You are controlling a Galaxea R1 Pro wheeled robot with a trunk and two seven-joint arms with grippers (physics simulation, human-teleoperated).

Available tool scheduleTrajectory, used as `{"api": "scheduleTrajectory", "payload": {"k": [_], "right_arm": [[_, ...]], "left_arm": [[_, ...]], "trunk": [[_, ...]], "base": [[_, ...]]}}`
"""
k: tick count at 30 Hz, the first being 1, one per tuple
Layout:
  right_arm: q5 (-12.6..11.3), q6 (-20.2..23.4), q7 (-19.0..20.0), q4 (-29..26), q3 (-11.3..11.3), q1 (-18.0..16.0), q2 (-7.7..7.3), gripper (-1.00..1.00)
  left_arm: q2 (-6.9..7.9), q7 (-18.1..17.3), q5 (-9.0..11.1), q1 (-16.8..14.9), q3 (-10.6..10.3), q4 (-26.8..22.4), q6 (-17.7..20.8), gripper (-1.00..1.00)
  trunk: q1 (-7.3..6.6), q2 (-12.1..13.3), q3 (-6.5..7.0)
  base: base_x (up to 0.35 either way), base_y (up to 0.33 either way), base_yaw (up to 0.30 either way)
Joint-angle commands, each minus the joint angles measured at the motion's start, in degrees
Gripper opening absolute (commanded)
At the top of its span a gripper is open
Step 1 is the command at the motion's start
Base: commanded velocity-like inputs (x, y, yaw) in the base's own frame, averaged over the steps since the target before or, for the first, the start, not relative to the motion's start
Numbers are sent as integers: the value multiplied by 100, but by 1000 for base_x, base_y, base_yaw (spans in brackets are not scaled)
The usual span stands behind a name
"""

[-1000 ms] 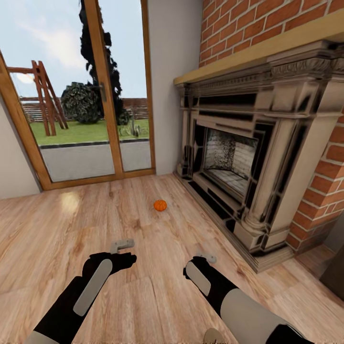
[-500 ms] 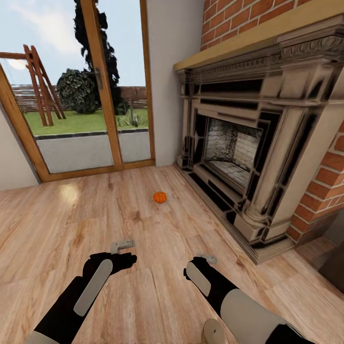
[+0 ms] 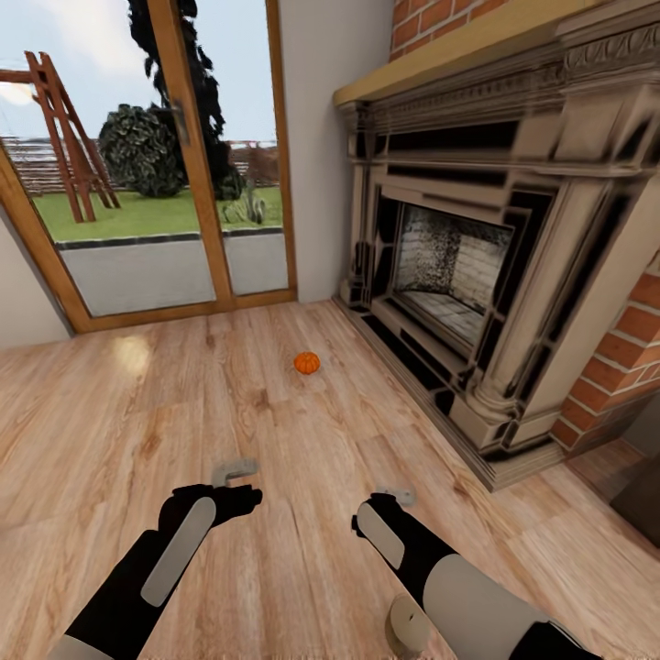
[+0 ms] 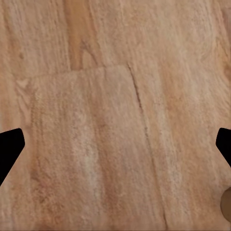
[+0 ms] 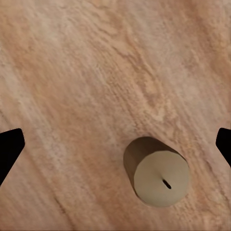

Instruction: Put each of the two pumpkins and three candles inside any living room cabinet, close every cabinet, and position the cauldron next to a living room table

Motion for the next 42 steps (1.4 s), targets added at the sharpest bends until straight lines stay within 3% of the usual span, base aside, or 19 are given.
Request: {"api": "scheduleTrajectory", "payload": {"k": [1,4,7,13,30,34,36,38,42], "right_arm": [[-9,31,6,-1,27,-6,0,100],[-5,34,172,15,45,-6,-33,100],[-11,33,404,24,55,-6,-174,100],[23,-45,444,10,69,-6,-218,100],[1121,-56,180,8,172,-6,-183,100],[1162,-77,-430,-8,162,-6,-192,100],[1139,-80,-508,-13,139,-6,-196,100],[1093,-63,-450,-15,113,-6,-204,100],[860,14,80,-3,-70,-6,-301,100]], "left_arm": [[4,60,58,-4,-13,-6,0,100],[-11,60,58,-4,-23,3,-3,100],[-10,58,58,-4,-15,11,-10,100],[-20,56,58,-4,-26,9,-13,100],[-37,60,54,-4,-45,12,-13,100],[-43,60,51,-4,-47,13,-13,100],[-43,60,52,-4,-47,12,-13,100],[-44,60,50,-4,-47,11,-13,100],[-50,60,53,-4,-50,6,-13,100]], "trunk": [[1,-4,-28],[9,-8,-95],[17,-12,-161],[32,-20,-294],[76,-43,-671],[86,-48,-759],[91,-51,-804],[96,-54,-848],[102,-56,-892]], "base": [[0,0,0],[0,0,0],[0,0,0],[0,0,0],[0,0,0],[0,0,0],[0,0,0],[0,0,0],[0,0,0]]}}
